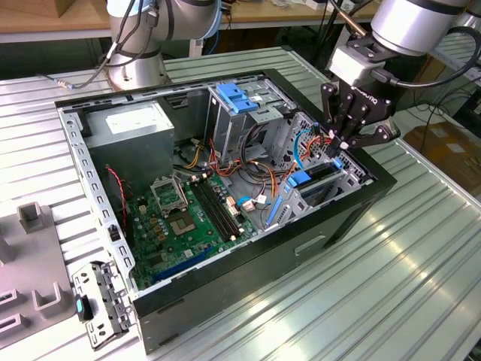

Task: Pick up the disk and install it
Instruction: 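Insert the first disk wire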

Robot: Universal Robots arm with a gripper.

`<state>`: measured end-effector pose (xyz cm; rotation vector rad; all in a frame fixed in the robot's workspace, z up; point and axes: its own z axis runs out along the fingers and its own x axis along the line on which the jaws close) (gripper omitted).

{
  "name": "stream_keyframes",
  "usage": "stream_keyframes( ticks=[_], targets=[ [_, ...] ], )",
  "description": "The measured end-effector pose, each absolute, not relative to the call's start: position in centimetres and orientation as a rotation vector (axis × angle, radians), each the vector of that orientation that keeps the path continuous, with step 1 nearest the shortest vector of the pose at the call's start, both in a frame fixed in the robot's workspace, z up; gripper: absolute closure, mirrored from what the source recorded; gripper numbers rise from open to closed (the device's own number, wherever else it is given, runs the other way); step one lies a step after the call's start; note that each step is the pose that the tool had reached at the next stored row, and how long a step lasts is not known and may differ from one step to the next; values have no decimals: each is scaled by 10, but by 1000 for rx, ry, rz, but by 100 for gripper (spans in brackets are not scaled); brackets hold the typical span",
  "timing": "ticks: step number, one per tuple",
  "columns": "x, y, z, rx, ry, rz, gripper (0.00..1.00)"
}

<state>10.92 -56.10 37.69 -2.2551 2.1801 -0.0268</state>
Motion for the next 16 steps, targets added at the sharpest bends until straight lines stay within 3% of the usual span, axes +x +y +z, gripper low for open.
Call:
stream_keyframes(
  ticks=[16],
  targets=[
    [135,-558,377,-2263,2172,-27,88]
  ],
)
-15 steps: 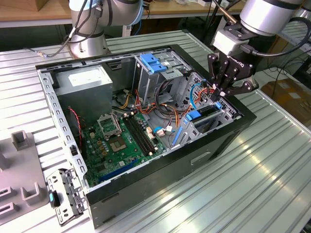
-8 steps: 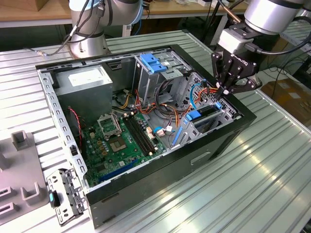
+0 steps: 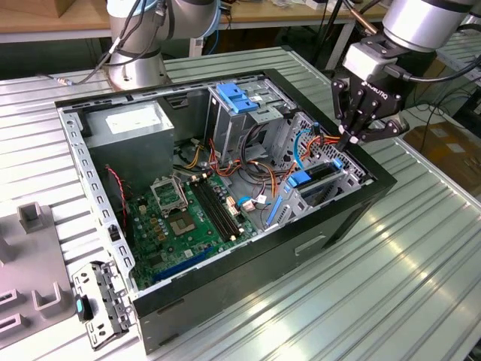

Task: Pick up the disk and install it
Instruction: 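Insert the first disk wire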

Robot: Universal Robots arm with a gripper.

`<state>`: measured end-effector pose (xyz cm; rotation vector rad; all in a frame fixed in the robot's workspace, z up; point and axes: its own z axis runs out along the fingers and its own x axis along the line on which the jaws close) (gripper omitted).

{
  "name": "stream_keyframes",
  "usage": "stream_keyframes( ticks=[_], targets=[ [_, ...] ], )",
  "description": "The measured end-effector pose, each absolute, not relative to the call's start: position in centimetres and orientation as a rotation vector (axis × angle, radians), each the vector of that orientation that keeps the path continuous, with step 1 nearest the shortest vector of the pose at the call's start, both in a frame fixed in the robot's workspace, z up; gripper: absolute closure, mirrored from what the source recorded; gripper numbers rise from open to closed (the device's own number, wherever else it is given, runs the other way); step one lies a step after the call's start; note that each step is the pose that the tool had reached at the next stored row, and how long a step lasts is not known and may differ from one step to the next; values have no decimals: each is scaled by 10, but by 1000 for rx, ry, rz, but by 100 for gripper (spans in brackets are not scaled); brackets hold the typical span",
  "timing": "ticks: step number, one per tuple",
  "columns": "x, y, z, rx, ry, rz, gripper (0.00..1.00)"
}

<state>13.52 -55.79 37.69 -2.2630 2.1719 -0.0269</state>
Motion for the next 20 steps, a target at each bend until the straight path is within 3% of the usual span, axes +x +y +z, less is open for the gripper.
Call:
stream_keyframes(
  ticks=[20],
  targets=[
    [157,-552,377,-2477,1922,-26,88]
  ],
)
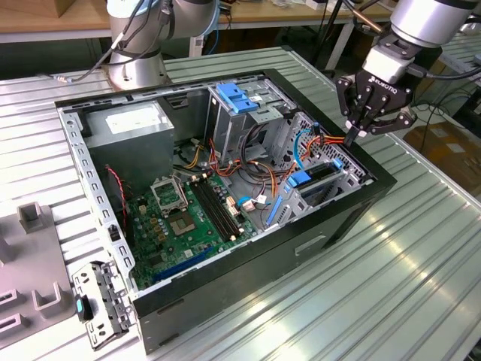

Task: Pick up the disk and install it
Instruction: 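Insert the first disk wire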

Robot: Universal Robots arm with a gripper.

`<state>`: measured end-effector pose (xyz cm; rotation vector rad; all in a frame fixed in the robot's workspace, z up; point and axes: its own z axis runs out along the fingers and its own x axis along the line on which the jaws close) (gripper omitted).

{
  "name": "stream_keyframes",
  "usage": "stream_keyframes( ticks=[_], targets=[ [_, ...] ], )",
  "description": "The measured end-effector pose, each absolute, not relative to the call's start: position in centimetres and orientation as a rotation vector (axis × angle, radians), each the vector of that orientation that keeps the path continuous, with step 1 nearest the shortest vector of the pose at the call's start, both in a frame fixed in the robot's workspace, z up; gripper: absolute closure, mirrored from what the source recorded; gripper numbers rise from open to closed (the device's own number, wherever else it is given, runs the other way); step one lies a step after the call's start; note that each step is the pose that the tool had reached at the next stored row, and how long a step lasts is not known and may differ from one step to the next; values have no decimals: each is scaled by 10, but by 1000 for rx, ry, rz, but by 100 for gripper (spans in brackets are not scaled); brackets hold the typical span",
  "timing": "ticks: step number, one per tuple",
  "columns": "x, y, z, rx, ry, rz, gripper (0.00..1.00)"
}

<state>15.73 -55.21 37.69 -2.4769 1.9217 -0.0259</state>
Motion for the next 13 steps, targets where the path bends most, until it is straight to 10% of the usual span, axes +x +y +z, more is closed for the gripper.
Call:
stream_keyframes(
  ticks=[13],
  targets=[
    [157,-552,377,-2480,1918,-26,88]
  ],
)
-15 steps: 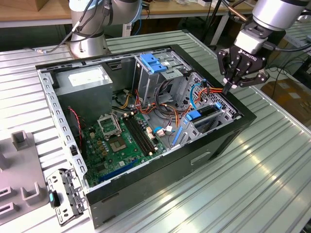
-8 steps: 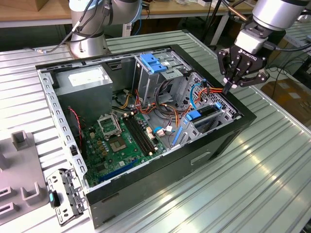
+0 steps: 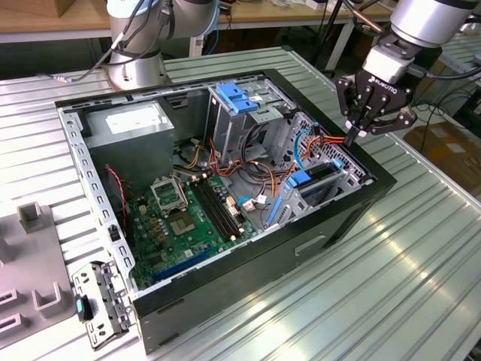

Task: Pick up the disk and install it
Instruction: 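Insert the first disk wire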

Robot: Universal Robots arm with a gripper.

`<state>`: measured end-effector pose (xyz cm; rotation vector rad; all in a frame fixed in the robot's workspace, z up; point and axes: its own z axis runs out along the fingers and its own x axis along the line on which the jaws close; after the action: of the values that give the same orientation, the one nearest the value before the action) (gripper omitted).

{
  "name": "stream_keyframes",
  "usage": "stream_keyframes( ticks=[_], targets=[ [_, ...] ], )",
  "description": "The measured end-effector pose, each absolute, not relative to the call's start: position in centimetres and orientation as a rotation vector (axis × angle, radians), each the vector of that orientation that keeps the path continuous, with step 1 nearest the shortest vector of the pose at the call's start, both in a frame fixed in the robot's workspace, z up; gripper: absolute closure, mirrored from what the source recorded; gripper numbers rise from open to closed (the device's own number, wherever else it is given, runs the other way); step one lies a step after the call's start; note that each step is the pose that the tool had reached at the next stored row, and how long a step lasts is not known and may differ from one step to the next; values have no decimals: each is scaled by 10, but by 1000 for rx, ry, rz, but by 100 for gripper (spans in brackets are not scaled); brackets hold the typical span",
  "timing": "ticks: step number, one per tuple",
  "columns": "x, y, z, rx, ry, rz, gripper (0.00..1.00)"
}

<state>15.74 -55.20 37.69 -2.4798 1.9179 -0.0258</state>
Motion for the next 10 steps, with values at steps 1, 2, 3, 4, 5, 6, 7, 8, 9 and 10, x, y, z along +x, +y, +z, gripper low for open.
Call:
stream_keyframes(
  ticks=[1,2,3,4,5,6,7,8,9,10],
  targets=[
    [157,-552,377,-2489,1906,-26,88],
    [158,-552,377,-2504,1886,-26,88],
    [159,-552,377,-2516,1870,-26,88],
    [160,-552,377,-2522,1861,-26,88],
    [163,-552,377,-2530,1851,-26,88],
    [164,-552,377,-2534,1845,-26,88],
    [166,-551,377,-2536,1843,-26,88],
    [168,-550,377,-2537,1840,-25,88],
    [169,-549,377,-2539,1838,-26,88],
    [171,-549,377,-2541,1835,-26,88]
  ],
)
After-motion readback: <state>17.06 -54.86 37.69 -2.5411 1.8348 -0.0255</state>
